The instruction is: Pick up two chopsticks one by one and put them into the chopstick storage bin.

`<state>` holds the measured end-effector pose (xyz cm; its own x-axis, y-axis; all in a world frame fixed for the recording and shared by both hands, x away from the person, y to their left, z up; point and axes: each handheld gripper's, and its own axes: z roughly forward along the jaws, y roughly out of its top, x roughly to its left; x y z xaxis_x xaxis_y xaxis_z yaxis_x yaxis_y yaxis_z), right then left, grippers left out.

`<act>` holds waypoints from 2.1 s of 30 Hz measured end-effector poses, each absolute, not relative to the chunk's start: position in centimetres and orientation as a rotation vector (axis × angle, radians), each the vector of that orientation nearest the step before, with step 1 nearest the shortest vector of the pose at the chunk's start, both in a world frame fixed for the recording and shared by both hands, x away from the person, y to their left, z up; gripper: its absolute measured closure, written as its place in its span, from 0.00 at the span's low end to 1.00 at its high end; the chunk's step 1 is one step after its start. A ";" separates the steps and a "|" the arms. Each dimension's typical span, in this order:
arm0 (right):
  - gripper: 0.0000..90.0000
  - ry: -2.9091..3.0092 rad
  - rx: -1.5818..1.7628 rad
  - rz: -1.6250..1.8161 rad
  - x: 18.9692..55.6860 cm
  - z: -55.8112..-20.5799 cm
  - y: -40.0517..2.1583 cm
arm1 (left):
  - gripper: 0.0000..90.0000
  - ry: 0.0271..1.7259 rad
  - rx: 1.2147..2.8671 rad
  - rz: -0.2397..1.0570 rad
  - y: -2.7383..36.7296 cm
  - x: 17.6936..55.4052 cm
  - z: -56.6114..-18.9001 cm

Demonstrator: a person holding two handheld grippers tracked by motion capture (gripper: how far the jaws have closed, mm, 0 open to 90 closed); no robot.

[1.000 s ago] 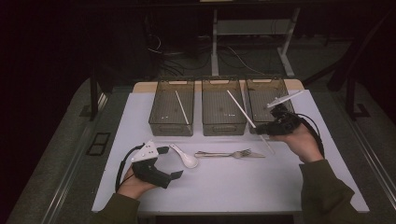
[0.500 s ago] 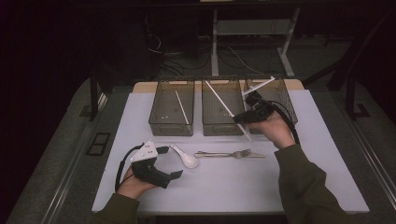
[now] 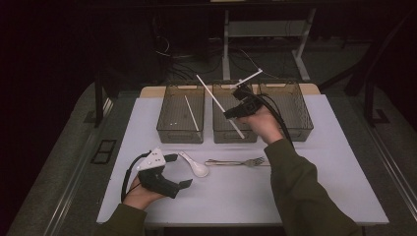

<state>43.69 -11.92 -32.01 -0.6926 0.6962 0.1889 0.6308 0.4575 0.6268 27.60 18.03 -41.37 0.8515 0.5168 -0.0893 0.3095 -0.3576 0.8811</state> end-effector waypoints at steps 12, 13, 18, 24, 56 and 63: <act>0.93 2.598 1.195 1.044 46.5 -31.8 -6.4 | 0.00 0.603 1.969 0.245 18.0 27.6 -41.4; 0.93 2.594 1.194 1.046 46.7 -31.7 -6.0 | 0.00 0.603 1.969 0.244 18.0 27.6 -41.4; 0.93 2.595 1.191 1.052 47.7 -31.4 -3.6 | 0.00 0.602 1.965 0.241 17.9 27.6 -41.4; 0.93 2.595 1.180 1.038 48.3 -31.6 -1.2 | 0.00 0.603 1.961 0.241 18.0 27.6 -41.3; 0.84 2.656 1.221 0.873 49.4 -38.0 2.6 | 0.00 0.596 1.961 0.231 18.1 27.6 -41.3; 0.71 2.645 1.192 0.929 49.2 -37.2 1.7 | 0.00 0.599 1.959 0.231 18.1 27.6 -41.3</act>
